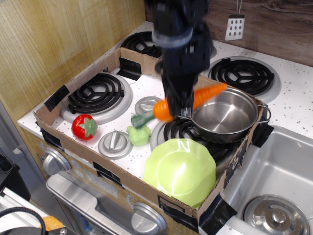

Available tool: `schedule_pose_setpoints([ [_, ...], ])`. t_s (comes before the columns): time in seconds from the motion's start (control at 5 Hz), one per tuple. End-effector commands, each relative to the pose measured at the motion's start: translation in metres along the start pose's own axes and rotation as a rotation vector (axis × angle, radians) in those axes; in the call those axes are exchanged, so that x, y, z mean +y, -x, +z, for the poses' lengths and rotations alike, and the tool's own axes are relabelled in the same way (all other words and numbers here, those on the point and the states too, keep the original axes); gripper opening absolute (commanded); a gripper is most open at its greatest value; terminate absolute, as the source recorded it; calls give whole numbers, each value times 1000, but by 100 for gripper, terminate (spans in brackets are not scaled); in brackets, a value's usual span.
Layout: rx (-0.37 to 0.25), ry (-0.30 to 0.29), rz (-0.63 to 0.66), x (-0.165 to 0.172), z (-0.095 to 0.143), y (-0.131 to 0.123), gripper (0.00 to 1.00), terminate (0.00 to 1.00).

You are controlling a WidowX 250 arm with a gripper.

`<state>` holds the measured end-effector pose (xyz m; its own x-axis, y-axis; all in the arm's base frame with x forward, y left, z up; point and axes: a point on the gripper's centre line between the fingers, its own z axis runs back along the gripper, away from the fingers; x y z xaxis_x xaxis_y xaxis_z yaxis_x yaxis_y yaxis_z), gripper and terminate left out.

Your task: Take carrot off plate

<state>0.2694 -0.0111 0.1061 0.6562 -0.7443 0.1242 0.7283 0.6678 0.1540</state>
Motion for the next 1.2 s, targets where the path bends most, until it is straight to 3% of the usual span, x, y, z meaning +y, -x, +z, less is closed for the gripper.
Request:
schedule_pose_setpoints([
  [0.0, 29, -136, -120, 62, 4, 17, 0, 0],
  [0.4, -13, -175, -169, 110, -28, 41, 0, 0],
  [0.8, -151, -240, -214, 133, -81, 56, 0, 0],
  [1.0, -191, -215, -239, 136, -95, 58, 0, 0],
])
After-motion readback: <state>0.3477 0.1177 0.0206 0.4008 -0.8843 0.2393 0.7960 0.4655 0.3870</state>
